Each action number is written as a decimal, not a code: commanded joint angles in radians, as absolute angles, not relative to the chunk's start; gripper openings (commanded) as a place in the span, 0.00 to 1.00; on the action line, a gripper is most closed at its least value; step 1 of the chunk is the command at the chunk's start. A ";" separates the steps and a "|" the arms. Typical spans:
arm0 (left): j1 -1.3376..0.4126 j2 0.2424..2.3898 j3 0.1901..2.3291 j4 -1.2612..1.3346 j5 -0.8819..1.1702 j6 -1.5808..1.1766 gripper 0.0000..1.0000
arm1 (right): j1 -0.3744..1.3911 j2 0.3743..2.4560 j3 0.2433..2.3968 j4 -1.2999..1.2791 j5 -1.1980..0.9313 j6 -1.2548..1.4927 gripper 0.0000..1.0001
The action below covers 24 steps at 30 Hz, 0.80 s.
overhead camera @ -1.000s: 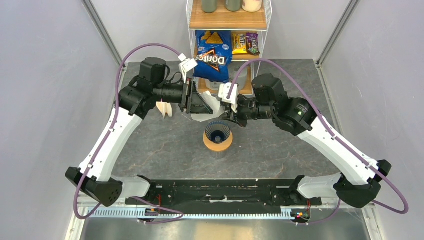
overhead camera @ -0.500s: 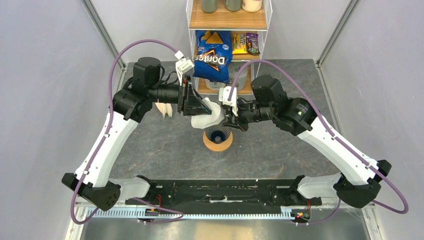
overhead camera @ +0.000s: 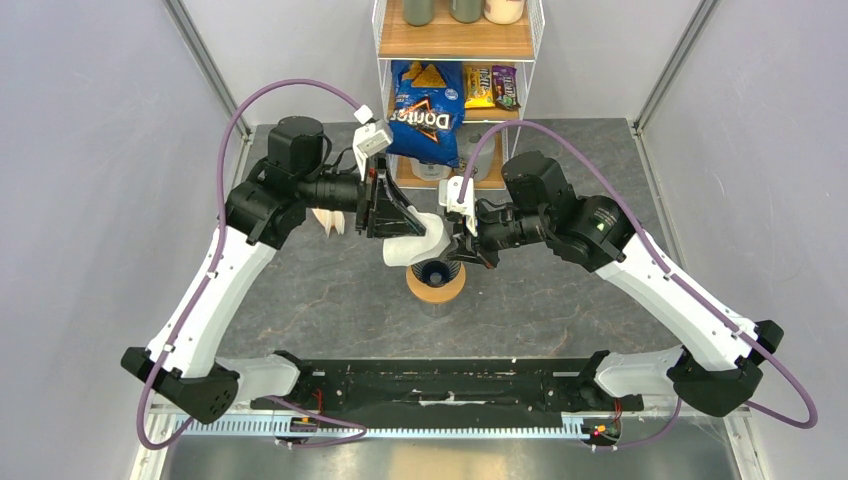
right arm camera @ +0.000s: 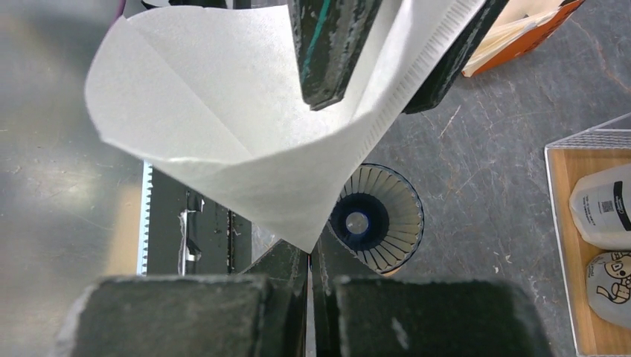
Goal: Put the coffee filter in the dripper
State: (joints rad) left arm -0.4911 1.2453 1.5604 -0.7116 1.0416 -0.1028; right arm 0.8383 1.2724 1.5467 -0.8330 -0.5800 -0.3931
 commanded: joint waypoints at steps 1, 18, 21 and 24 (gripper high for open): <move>-0.520 1.219 1.579 -0.728 1.047 0.043 0.45 | 0.835 1.260 1.577 -0.824 -0.619 -0.376 0.00; -0.590 1.223 1.605 -0.815 0.933 0.159 0.02 | 0.834 1.254 1.575 -0.834 -0.639 -0.366 0.00; -0.590 1.237 1.616 -0.833 0.922 0.140 0.49 | 0.832 1.247 1.565 -0.829 -0.635 -0.363 0.00; -0.589 1.250 1.620 -0.851 0.942 0.144 0.52 | 0.833 1.240 1.560 -0.818 -0.623 -0.356 0.00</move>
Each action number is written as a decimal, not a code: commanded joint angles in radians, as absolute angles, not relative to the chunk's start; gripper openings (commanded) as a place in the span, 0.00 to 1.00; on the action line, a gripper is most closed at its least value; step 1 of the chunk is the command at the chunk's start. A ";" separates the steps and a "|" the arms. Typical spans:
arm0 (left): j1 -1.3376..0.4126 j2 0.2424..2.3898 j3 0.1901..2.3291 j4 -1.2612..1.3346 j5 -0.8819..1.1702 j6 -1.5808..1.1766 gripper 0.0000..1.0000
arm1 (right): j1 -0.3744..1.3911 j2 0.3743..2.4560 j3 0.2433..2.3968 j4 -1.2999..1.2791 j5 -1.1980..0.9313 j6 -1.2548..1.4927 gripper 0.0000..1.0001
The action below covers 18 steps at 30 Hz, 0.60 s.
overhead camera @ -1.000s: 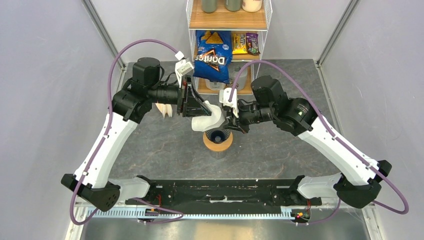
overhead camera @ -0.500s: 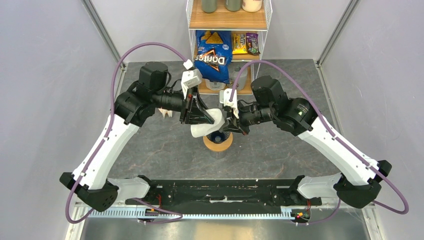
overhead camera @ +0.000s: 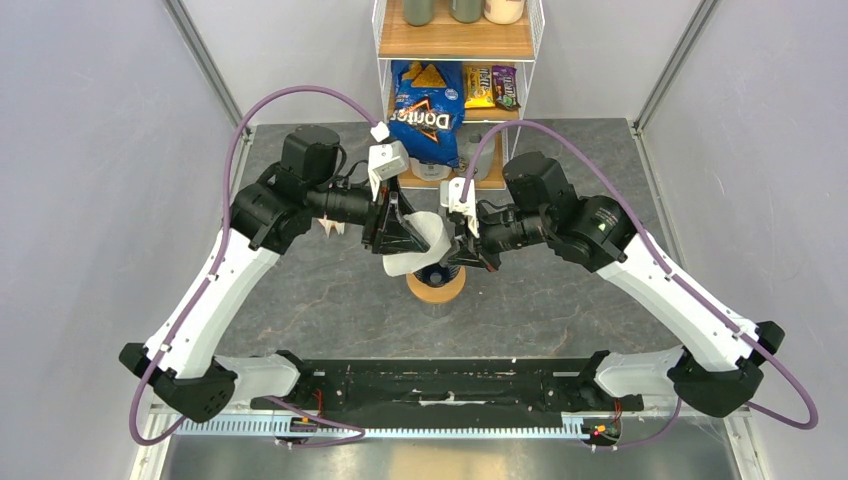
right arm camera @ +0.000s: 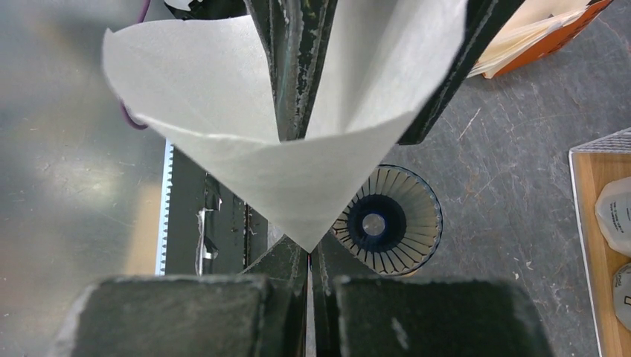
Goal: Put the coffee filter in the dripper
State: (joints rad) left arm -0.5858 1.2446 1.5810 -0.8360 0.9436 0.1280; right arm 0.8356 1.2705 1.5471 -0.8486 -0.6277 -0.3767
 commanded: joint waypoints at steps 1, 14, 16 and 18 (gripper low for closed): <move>-0.590 1.252 1.618 -0.851 0.939 0.144 0.50 | 0.833 1.238 1.557 -0.812 -0.621 -0.353 0.00; -0.576 1.238 1.619 -0.801 0.908 0.042 0.66 | 0.833 1.213 1.521 -0.771 -0.550 -0.329 0.00; -0.532 1.223 1.641 -0.802 0.881 0.031 0.76 | 0.830 1.208 1.519 -0.774 -0.538 -0.318 0.00; -0.423 1.209 1.668 -0.786 0.908 0.010 0.81 | 0.824 1.199 1.512 -0.775 -0.527 -0.293 0.00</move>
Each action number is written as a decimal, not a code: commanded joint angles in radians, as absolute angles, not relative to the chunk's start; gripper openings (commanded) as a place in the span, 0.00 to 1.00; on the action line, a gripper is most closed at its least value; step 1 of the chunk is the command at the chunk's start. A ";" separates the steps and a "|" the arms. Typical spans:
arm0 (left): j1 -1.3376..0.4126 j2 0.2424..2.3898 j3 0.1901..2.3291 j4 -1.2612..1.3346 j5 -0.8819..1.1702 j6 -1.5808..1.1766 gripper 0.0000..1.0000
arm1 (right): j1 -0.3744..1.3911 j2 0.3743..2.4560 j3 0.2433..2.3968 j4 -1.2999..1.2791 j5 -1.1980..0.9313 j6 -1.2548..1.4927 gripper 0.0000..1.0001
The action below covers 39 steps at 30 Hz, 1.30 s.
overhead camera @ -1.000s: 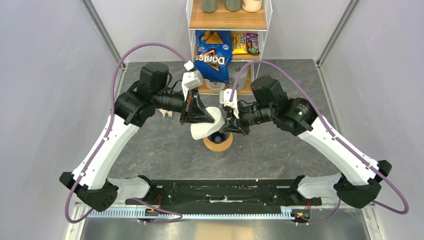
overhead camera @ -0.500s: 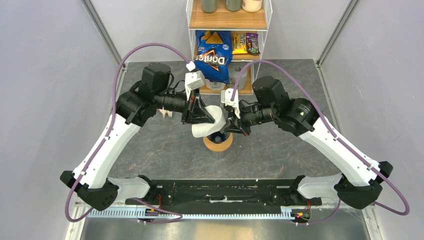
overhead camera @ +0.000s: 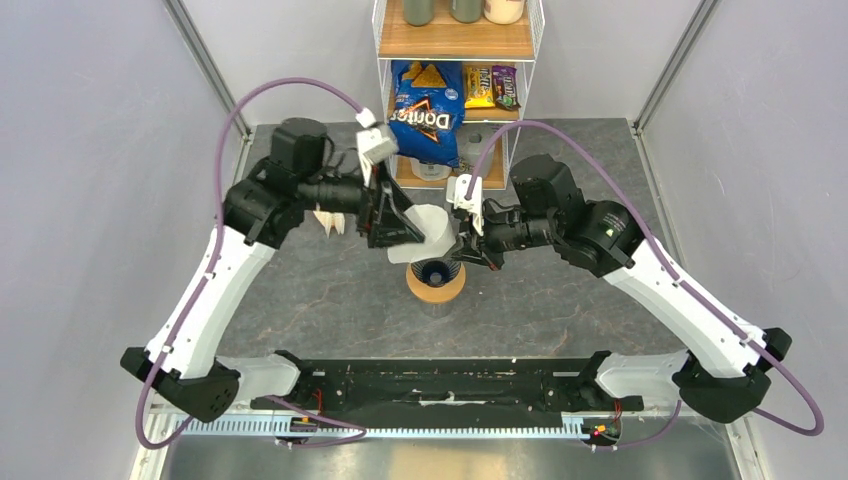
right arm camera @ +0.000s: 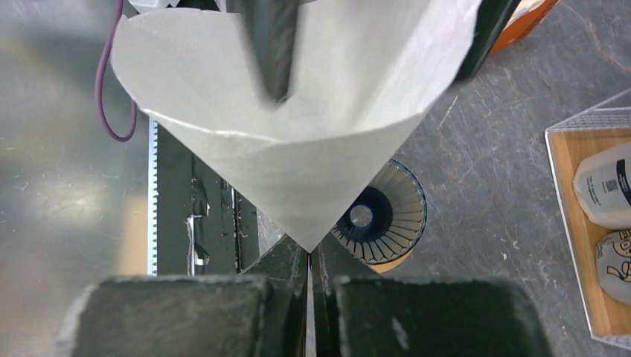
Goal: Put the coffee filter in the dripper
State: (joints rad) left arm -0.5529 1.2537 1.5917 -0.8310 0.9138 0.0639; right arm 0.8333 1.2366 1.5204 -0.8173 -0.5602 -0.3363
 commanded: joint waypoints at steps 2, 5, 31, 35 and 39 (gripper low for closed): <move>-0.276 1.210 1.718 -0.755 0.986 -0.024 0.84 | 0.816 1.196 1.504 -0.770 -0.509 -0.245 0.00; -0.149 1.223 1.831 -0.828 1.129 0.060 0.84 | 0.804 1.199 1.496 -0.756 -0.507 -0.144 0.00; -0.684 1.217 1.637 -0.833 0.812 0.176 0.69 | 0.792 1.209 1.470 -0.700 -0.582 -0.054 0.00; -0.724 1.237 1.633 -0.860 0.788 0.211 0.56 | 0.792 1.210 1.481 -0.703 -0.591 -0.051 0.00; -0.737 1.241 1.620 -0.864 0.776 0.225 0.50 | 0.792 1.203 1.480 -0.706 -0.595 -0.051 0.02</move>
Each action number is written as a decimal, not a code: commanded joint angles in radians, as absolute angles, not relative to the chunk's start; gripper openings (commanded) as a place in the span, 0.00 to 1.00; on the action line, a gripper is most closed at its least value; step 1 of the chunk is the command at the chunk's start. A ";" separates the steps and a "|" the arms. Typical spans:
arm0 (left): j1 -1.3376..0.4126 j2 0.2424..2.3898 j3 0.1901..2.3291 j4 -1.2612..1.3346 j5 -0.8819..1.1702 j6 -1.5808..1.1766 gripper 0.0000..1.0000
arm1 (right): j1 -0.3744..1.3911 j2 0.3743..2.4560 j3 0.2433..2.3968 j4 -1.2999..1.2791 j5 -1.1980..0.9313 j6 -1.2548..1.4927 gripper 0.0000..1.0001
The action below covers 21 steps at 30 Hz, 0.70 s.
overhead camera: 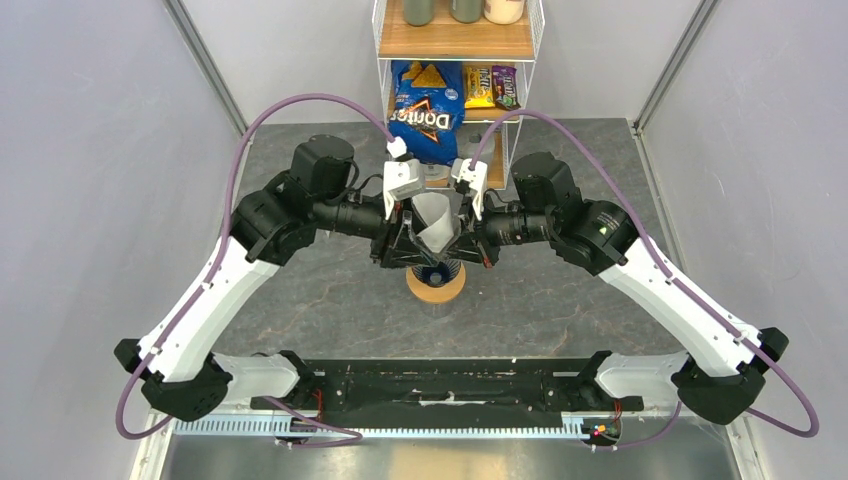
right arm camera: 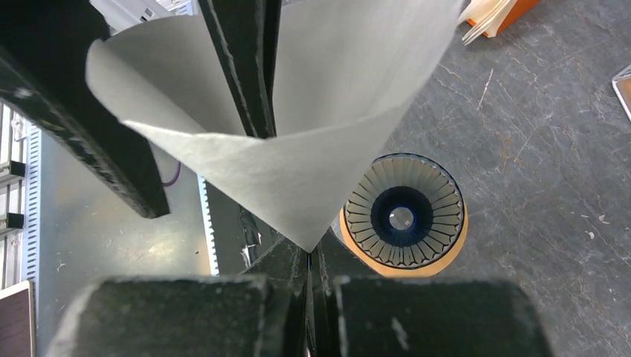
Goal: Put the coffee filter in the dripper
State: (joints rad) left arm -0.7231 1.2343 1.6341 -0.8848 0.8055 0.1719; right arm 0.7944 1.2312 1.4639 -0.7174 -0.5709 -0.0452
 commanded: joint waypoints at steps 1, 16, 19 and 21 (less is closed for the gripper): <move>-0.736 1.240 1.618 -0.865 0.771 0.227 0.43 | 0.792 1.201 1.480 -0.706 -0.597 -0.048 0.04; -0.719 1.200 1.608 -0.817 0.710 0.165 0.02 | 0.787 1.149 1.414 -0.762 -0.569 -0.091 0.47; -0.719 1.207 1.616 -0.809 0.733 0.147 0.02 | 0.787 1.155 1.416 -0.748 -0.568 -0.088 0.48; -0.719 1.206 1.614 -0.802 0.762 0.146 0.02 | 0.787 1.165 1.424 -0.737 -0.563 -0.084 0.48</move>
State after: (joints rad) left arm -0.7238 1.2182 1.5955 -0.8562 0.7128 0.1833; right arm 0.7914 1.1584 1.4143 -0.7578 -0.5701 -0.0750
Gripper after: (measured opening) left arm 0.032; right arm 0.474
